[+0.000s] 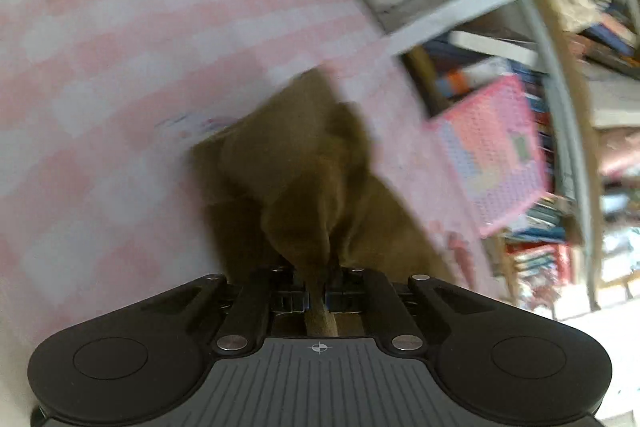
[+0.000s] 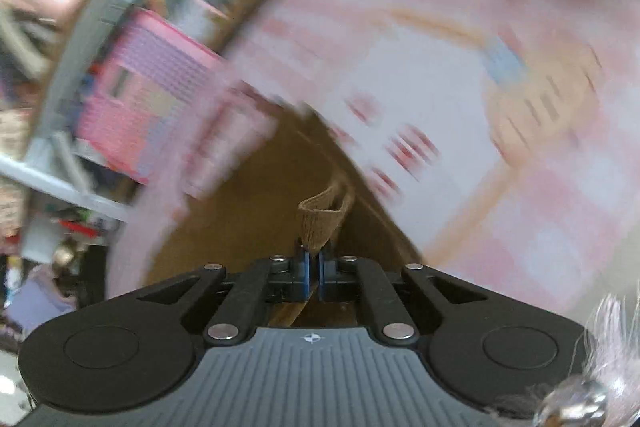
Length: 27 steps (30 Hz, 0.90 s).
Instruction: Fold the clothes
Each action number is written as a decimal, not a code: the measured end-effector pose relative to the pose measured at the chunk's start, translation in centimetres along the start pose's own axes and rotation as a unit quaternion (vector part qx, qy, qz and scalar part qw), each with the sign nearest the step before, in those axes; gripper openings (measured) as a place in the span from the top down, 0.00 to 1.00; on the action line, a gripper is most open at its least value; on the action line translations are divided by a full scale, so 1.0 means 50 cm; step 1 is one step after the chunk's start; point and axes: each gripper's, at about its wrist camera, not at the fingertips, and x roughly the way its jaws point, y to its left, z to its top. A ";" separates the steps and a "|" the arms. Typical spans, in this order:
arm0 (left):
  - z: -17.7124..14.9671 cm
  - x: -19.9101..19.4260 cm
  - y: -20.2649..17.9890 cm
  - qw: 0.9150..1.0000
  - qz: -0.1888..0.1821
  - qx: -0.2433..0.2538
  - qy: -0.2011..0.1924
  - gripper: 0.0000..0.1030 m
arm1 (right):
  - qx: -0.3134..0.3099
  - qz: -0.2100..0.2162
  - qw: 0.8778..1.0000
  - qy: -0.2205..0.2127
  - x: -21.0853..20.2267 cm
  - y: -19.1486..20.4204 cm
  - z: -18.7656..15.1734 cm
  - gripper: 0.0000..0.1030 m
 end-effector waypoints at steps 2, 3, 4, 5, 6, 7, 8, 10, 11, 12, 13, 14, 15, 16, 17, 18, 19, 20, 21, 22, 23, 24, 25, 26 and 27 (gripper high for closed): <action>0.011 -0.026 -0.033 0.999 -0.035 0.011 -0.015 0.95 | -0.026 0.035 0.998 -0.036 -0.041 0.041 0.021 0.96; 0.012 -0.034 -0.039 0.999 -0.042 0.016 -0.020 0.95 | -0.030 0.039 0.998 -0.046 -0.056 0.047 0.023 0.96; 0.013 -0.043 -0.044 0.998 -0.049 0.021 -0.026 0.95 | -0.032 0.041 0.997 -0.056 -0.070 0.052 0.024 0.96; 0.013 -0.045 -0.042 0.998 -0.049 0.022 -0.027 0.95 | -0.026 0.025 0.998 -0.048 -0.062 0.036 0.016 0.96; 0.010 -0.037 -0.027 0.999 -0.036 0.015 -0.019 0.95 | -0.018 0.006 0.999 -0.039 -0.052 0.019 0.006 0.96; 0.005 -0.024 -0.009 1.000 -0.021 0.006 -0.008 0.95 | -0.011 -0.012 0.999 -0.029 -0.042 0.001 -0.003 0.96; 0.000 -0.010 0.006 1.000 -0.007 -0.002 0.002 0.95 | -0.003 -0.030 0.999 -0.020 -0.032 -0.017 -0.013 0.96; -0.013 0.013 0.027 1.000 0.017 -0.011 0.018 0.95 | 0.007 -0.077 0.997 0.004 0.002 -0.046 -0.036 0.96; -0.020 0.014 0.031 0.999 0.025 -0.007 0.019 0.95 | 0.008 -0.085 0.996 0.002 0.007 -0.049 -0.046 0.96; -0.024 0.013 0.031 0.999 0.030 -0.004 0.018 0.94 | 0.010 -0.091 0.996 -0.002 0.012 -0.051 -0.055 0.95; -0.024 0.011 0.030 0.999 0.033 -0.003 0.017 0.92 | -0.003 -0.096 0.995 -0.004 0.012 -0.045 -0.055 0.94; -0.023 0.009 0.030 0.999 0.035 -0.002 0.017 0.91 | -0.016 -0.101 0.995 -0.005 0.011 -0.039 -0.054 0.91; -0.023 0.006 0.030 0.999 0.038 -0.002 0.016 0.86 | -0.030 -0.107 0.994 -0.007 0.011 -0.032 -0.054 0.89; -0.023 0.004 0.029 0.999 0.042 0.000 0.016 0.81 | -0.043 -0.112 0.993 -0.009 0.011 -0.026 -0.053 0.85; -0.022 -0.001 0.027 0.999 0.046 0.003 0.015 0.80 | -0.053 -0.122 0.991 -0.012 0.010 -0.021 -0.056 0.76; -0.020 -0.009 0.026 0.999 0.046 0.006 0.014 0.76 | -0.062 -0.132 0.989 -0.016 0.010 -0.017 -0.059 0.68; -0.020 -0.017 0.024 0.999 0.045 0.010 0.010 0.65 | -0.069 -0.137 0.988 -0.021 -0.001 -0.016 -0.066 0.64; -0.021 -0.027 0.023 0.999 0.043 0.015 0.005 0.57 | -0.075 -0.142 0.987 -0.022 -0.005 -0.013 -0.072 0.60; -0.021 -0.037 0.022 0.999 0.042 0.020 0.000 0.44 | -0.081 -0.147 0.986 -0.023 -0.009 -0.010 -0.078 0.59; -0.022 -0.047 0.021 0.999 0.040 0.025 -0.005 0.36 | -0.087 -0.152 0.984 -0.023 -0.013 -0.007 -0.083 0.59; -0.023 -0.056 0.019 0.999 0.038 0.030 -0.011 0.35 | -0.093 -0.154 0.983 -0.021 -0.018 -0.004 -0.092 0.58; -0.024 -0.066 0.018 0.999 0.036 0.035 -0.016 0.35 | -0.097 -0.154 0.983 -0.018 -0.018 -0.001 -0.099 0.57; -0.024 -0.074 0.018 0.998 0.036 0.040 -0.019 0.35 | -0.100 -0.151 0.983 -0.015 -0.020 0.001 -0.107 0.57; -0.025 -0.078 0.018 0.998 0.038 0.043 -0.019 0.35 | -0.099 -0.145 0.984 -0.010 -0.020 0.002 -0.114 0.57; -0.024 -0.080 0.020 0.998 0.039 0.044 -0.018 0.35 | -0.096 -0.142 0.985 -0.007 -0.019 0.002 -0.118 0.57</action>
